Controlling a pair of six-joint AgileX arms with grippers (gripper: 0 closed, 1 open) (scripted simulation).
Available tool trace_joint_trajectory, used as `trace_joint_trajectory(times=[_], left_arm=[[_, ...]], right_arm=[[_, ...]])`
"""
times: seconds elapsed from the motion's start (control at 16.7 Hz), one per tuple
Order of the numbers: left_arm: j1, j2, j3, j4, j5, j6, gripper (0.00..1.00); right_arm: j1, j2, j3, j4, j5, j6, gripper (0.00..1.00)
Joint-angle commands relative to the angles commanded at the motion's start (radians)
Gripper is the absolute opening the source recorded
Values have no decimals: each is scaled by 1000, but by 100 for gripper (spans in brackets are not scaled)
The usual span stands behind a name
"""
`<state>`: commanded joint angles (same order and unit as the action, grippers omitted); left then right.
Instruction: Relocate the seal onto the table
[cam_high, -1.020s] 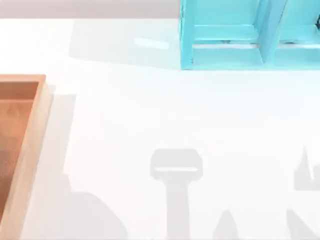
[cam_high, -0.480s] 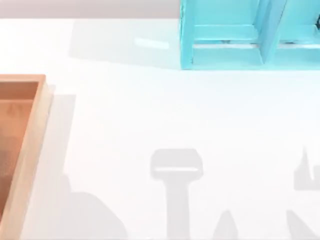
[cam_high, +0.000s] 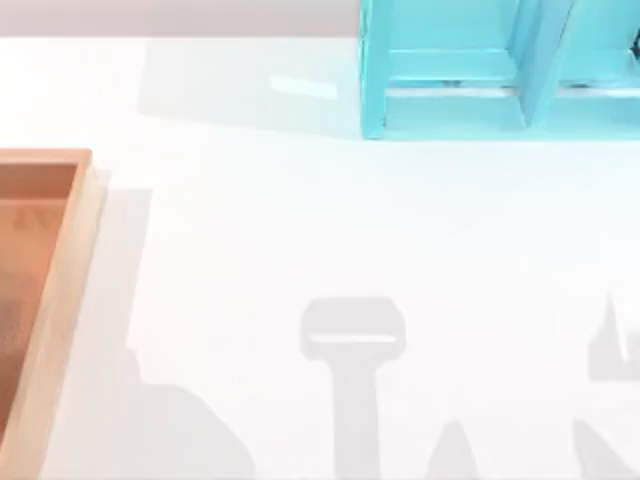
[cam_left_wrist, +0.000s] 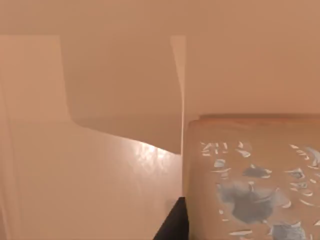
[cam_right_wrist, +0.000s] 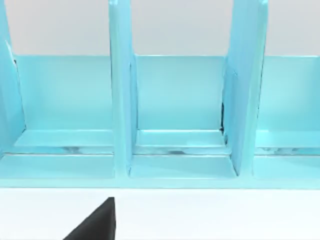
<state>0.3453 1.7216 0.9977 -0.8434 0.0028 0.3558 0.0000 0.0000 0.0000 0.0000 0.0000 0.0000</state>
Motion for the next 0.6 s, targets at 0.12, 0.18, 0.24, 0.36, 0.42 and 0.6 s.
trace_joint_trajectory(times=[0.12, 0.18, 0.24, 0.36, 0.42, 0.6], left_arm=[[10, -7, 35, -41, 3, -14, 0], [5, -14, 60, -71, 5, -26, 0], [-7, -21, 89, -105, 7, -43, 0], [-63, -40, 153, -186, 11, -99, 0], [-106, -51, 186, -231, 11, -138, 0], [-269, -89, 283, -369, 11, -278, 0]], right_arm=[[0, 0, 0, 0, 0, 0, 100], [0, 0, 0, 0, 0, 0, 100], [0, 0, 0, 0, 0, 0, 100], [0, 0, 0, 0, 0, 0, 100], [0, 0, 0, 0, 0, 0, 100], [0, 0, 0, 0, 0, 0, 100]])
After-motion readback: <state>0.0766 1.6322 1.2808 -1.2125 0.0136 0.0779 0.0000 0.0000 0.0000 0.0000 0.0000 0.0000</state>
